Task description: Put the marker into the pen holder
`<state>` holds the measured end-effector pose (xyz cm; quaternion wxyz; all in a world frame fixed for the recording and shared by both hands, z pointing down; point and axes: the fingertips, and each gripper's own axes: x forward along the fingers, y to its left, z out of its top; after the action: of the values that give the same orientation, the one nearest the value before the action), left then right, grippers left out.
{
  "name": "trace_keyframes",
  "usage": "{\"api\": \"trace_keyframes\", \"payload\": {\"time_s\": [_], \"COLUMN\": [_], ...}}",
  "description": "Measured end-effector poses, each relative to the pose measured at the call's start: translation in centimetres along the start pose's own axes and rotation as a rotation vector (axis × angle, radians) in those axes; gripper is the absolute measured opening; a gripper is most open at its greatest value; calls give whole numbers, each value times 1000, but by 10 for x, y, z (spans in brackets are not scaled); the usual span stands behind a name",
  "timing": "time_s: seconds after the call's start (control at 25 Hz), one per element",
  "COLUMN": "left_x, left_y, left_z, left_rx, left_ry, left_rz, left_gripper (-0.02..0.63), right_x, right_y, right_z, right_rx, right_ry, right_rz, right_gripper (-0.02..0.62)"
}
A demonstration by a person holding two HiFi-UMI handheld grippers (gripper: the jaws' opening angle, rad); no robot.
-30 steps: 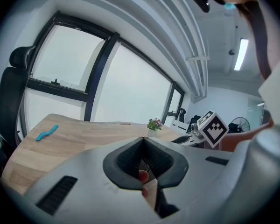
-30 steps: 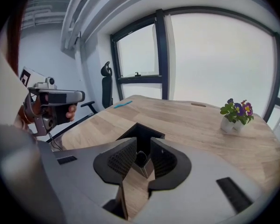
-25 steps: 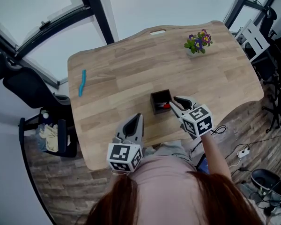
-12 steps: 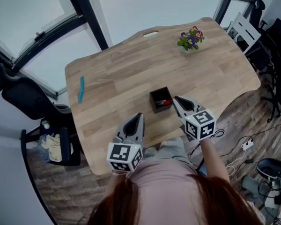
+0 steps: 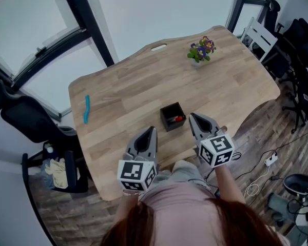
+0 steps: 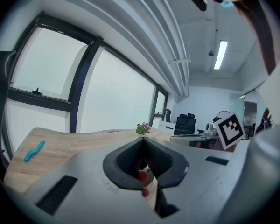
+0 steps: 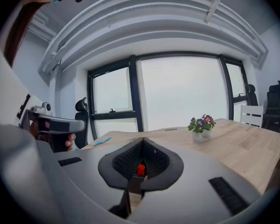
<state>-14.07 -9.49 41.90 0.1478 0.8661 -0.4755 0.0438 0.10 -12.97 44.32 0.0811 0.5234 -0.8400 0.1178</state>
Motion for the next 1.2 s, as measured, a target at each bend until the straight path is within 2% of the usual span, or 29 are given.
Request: {"api": "trace_keyframes", "payload": {"time_s": [0.24,0.32,0.52,0.92,1.2], "left_x": [-4,-6,-14,-30,-37], "left_y": [0,-1,-10,-45,-65], "left_z": [23,29,38,61,57], "left_rx": [38,44,51,58,53], "left_ry": [-58,-74,-106,-156,-146], "left_rz": [37,48,73,96,120], "left_gripper": [0,0,0,1,0], "right_x": [-14,-20,-32,-57,-78], "right_y": [7,8,12,-2,3], "right_z": [25,31,38,67,76], "right_rx": [-197,-226,-217,-97,-147], "right_ry": [-78,-92,-108,-205,-238], "right_rz": [-46,-67,-74,-71,-42], "right_gripper": [0,0,0,0,0]}}
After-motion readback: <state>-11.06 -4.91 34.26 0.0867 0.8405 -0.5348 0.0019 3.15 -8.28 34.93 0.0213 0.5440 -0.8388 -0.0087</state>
